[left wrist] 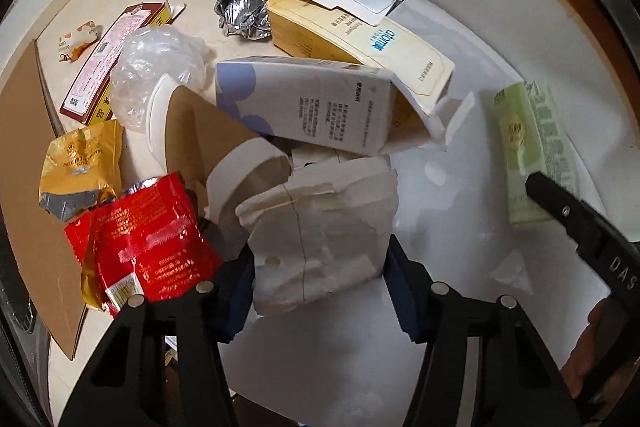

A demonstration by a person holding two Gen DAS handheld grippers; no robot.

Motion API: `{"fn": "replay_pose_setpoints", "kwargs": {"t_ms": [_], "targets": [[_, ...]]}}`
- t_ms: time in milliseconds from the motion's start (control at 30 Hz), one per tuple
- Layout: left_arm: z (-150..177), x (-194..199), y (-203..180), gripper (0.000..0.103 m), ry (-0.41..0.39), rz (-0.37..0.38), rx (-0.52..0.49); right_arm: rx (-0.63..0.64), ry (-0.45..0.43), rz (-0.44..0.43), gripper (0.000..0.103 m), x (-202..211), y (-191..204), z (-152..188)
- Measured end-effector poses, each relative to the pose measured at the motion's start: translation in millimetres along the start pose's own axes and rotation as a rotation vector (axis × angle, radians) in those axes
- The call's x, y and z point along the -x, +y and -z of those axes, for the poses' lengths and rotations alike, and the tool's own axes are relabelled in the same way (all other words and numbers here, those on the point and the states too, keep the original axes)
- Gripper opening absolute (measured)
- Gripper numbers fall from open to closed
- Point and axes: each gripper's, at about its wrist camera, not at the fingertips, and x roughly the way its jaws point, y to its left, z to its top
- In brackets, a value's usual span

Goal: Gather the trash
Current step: 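Grasp the green carton with the right tool while the left tool grasps the white crumpled paper, then carry the green carton and white paper down toward the floor bin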

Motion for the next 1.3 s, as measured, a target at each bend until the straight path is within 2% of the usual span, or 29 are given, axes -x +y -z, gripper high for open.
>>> {"fn": "replay_pose_setpoints", "kwargs": {"t_ms": [300,567,933,1100,1300], "targets": [[24.3,33.6,9.0,0.056,-0.075,0.111,-0.062,-0.011,0.002,0.001,0.066,14.4,4.5,32.1],[54.9,79.1,29.5,0.056,-0.157,0.149,-0.102,0.015,-0.005,-0.008,0.066,31.6,22.8,59.7],[106.5,141.7,111.8,0.056,-0.279,0.137,-0.126,0.052,-0.047,0.025,0.066,68.3,83.9,110.1],[134.7,159.0,145.3,0.056,-0.296,0.146,-0.135,0.065,-0.057,0.038,0.066,81.8,119.7,139.6],[170.0,160.4,180.7,0.056,-0.297,0.165,-0.162,0.087,-0.073,0.054,0.066,97.0,161.4,182.2]]}}
